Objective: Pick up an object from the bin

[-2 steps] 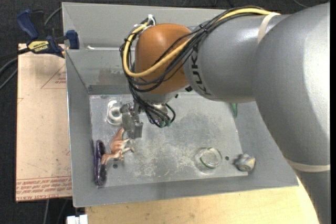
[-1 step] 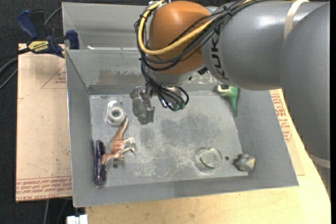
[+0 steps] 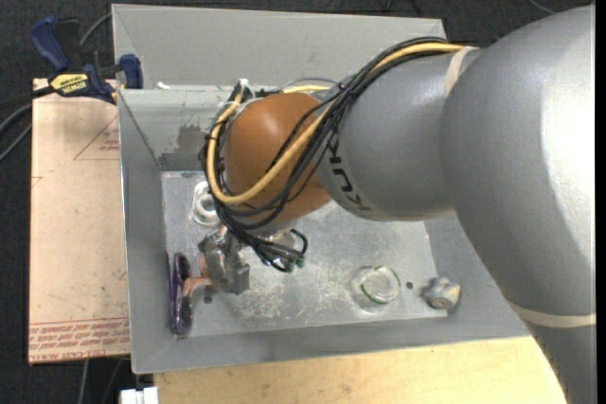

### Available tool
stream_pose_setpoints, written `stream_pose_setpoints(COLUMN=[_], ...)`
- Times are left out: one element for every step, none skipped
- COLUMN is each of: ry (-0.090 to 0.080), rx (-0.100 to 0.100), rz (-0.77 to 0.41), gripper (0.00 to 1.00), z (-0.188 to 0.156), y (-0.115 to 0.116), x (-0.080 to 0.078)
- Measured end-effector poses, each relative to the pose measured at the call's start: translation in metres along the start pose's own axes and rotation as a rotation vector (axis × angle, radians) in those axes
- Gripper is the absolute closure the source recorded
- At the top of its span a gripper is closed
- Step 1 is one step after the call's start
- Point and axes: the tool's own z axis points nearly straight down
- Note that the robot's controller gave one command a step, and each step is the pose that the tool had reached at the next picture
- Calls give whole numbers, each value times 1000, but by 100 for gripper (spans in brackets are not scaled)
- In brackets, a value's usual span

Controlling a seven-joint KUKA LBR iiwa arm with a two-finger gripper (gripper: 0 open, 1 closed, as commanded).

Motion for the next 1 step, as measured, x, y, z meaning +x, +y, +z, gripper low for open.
stream_pose_setpoints(ry=[-15], rx=[7], rz=[-136], gripper=[100], z=[-30], y=[6], x=[-60])
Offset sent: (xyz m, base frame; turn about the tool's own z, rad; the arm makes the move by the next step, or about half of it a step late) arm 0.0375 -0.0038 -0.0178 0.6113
